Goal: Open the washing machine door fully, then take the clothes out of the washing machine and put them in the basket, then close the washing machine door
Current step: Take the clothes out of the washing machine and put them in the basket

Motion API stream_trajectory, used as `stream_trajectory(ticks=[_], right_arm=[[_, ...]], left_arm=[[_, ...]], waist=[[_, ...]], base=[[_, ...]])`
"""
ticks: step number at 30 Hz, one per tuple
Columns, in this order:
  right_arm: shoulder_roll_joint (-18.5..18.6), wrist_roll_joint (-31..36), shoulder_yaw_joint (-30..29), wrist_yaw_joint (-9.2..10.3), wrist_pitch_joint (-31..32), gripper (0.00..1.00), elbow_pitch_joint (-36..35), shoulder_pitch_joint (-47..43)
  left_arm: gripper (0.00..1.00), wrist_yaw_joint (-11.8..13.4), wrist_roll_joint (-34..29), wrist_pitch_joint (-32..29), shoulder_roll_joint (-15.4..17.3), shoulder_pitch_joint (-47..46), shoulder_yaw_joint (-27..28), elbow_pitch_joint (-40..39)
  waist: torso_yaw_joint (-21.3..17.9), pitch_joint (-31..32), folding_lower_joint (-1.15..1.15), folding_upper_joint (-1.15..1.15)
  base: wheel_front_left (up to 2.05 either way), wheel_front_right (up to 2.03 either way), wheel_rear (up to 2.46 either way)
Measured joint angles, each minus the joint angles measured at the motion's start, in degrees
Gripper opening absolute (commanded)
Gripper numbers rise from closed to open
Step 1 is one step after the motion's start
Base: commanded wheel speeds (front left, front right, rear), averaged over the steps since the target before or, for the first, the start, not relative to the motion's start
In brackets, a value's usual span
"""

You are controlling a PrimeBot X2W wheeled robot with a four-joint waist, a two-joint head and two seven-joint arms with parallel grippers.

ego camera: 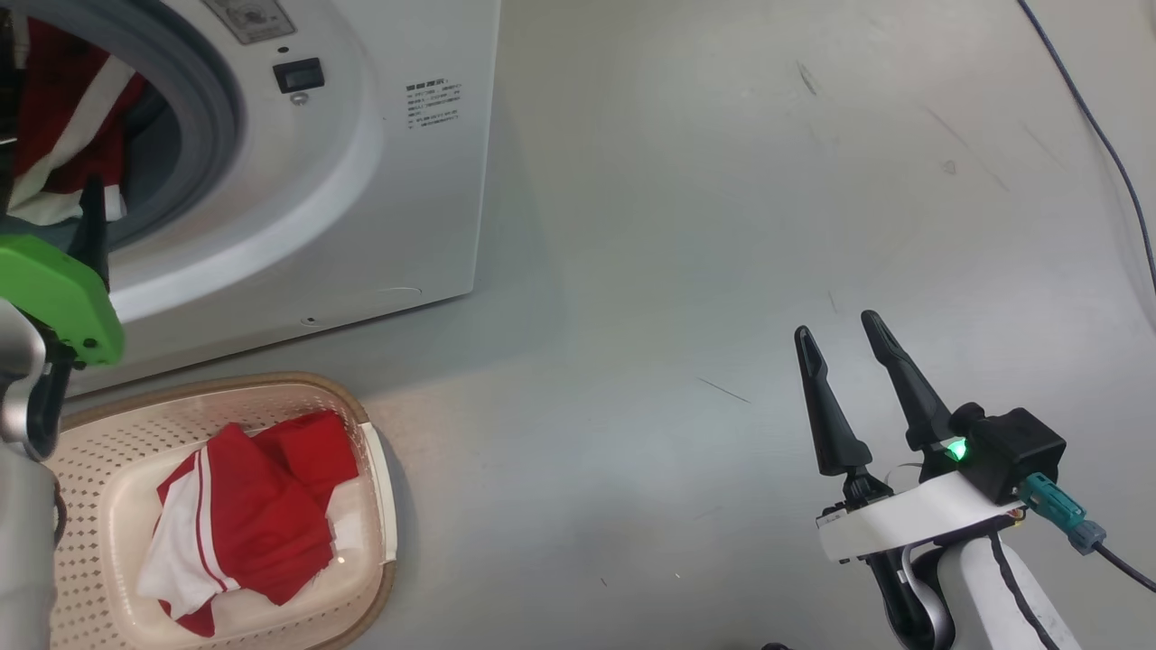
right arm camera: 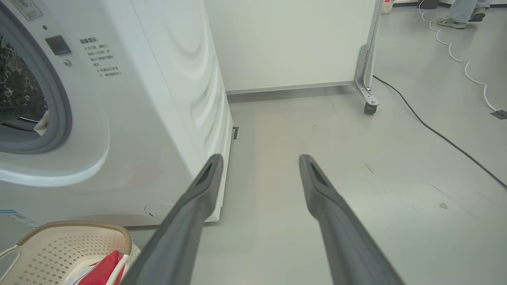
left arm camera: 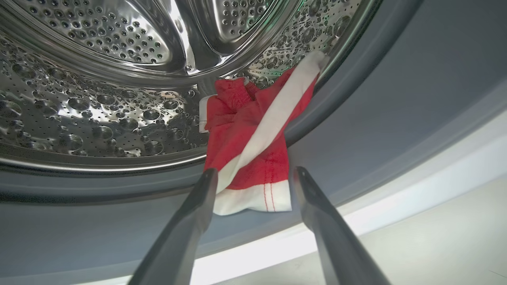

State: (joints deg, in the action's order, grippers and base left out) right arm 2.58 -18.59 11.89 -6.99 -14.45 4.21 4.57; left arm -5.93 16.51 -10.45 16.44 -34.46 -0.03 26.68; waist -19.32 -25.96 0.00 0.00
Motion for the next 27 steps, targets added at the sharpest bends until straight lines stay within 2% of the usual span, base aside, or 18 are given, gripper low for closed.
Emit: stream_trajectory(ticks=[11,27], right_arm=[[-0.14,-0.49,0.31,0.0,0.0,1.0,0.0,1.4],[-0.27,-1.97,1.18,0.0,0.0,1.0,0.02,3.36]], left_arm=[[1.0,0.12,-0.01,-4.72,2.29,-5.86,0.83,4.8],[1.0,1.2,-0.47,-7.23,4.2,-11.98,1.13,10.48]], waist=[[-2.73,-2.41,0.0,0.0],[-5.53,-5.21,0.0,0.0]], base=[[0.0,0.0,0.0],[0.0,0.0,0.0]])
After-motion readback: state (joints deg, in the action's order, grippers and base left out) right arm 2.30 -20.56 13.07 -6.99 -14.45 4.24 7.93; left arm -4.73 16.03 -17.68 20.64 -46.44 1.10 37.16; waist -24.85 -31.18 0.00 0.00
